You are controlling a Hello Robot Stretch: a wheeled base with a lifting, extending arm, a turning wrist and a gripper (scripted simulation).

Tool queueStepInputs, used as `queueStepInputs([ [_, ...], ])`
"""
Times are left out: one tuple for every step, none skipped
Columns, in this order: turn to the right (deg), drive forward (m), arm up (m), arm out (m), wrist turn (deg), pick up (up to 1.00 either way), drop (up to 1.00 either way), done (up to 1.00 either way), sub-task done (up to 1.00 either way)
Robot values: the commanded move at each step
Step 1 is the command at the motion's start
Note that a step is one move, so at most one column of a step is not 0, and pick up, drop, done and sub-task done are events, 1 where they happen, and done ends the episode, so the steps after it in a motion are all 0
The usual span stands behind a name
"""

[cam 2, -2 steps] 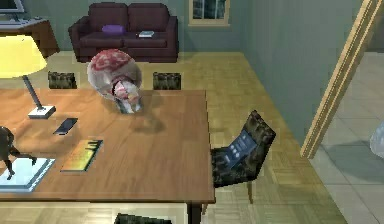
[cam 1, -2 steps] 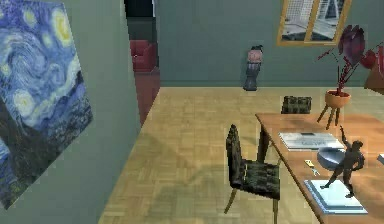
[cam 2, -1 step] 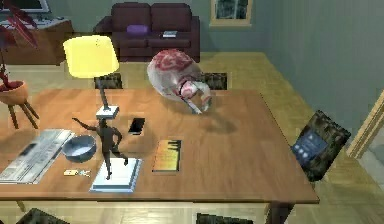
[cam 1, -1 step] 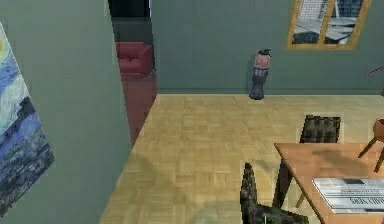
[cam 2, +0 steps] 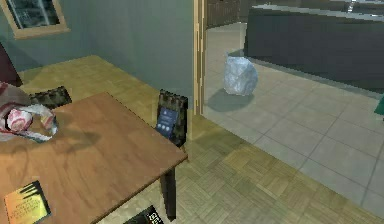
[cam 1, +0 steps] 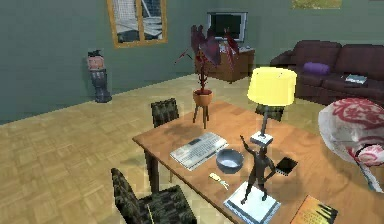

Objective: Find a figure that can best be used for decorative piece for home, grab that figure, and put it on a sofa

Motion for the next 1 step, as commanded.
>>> queueStepInputs([
  [3.0, 0.00, 0.00, 0.00, 0.0, 0.00, 0.00, 0.00, 0.00],
])
